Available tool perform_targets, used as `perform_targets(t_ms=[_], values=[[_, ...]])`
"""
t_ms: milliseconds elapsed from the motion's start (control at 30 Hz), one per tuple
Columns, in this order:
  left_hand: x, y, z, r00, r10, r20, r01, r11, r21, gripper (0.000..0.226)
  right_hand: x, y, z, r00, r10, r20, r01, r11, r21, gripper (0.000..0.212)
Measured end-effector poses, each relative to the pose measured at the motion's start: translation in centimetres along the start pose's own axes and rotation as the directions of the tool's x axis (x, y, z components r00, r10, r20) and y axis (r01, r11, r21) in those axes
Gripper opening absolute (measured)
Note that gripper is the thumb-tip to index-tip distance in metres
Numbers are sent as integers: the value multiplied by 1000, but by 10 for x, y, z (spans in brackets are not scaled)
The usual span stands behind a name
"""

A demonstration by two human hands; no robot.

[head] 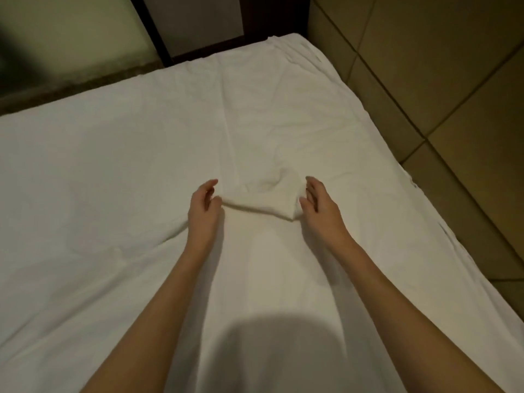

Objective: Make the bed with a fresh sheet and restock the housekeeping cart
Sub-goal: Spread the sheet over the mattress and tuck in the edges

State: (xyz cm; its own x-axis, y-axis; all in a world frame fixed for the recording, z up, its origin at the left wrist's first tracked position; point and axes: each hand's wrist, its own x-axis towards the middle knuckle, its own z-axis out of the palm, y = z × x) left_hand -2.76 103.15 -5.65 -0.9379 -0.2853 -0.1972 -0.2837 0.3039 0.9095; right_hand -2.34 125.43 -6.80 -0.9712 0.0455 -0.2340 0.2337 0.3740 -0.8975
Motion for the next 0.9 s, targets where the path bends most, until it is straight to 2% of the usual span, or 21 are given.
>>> perform_targets(t_ms=[100, 167, 200, 233, 267, 300, 367, 467, 633, 733, 900], values=[[22, 2, 18, 997, 29, 76, -30, 999, 14, 53, 28, 15, 17, 994, -10, 110, -2, 993, 114, 73], [21, -10, 22, 991, 113, 76, -120, 988, 95, 57, 31, 26, 31, 984, -81, 160, 73, 996, 53, 75], [18, -20, 20, 983, 168, 77, -180, 966, 186, 58, 31, 30, 38, 977, -133, 169, 141, 989, -36, 73], [15, -34, 18, 972, 217, 87, -234, 916, 327, 56, 32, 33, 43, 967, -174, 185, 206, 964, -168, 71], [12, -48, 13, 963, 246, 111, -268, 825, 497, 54, 33, 35, 47, 957, -199, 212, 259, 914, -312, 68], [11, -63, 8, 961, 237, 142, -271, 714, 645, 53, 38, 39, 52, 944, -209, 253, 304, 851, -429, 65], [14, -85, 0, 971, 124, 203, -237, 552, 799, 58, 49, 42, 56, 924, -184, 336, 358, 727, -586, 57], [27, -106, 1, 968, 7, 252, -219, 519, 826, 62, 71, 48, 63, 908, -106, 405, 389, 573, -721, 54], [37, -110, -27, 942, 36, 334, -297, 554, 778, 68, 84, 35, 84, 885, -175, 431, 457, 508, -730, 63], [36, -116, -86, 970, 76, 233, -236, 546, 804, 58, 89, 14, 109, 854, -179, 489, 506, 511, -696, 66], [21, -144, -185, 1000, -8, 24, -17, 511, 859, 47, 88, -2, 135, 866, -174, 470, 489, 494, -719, 61]])
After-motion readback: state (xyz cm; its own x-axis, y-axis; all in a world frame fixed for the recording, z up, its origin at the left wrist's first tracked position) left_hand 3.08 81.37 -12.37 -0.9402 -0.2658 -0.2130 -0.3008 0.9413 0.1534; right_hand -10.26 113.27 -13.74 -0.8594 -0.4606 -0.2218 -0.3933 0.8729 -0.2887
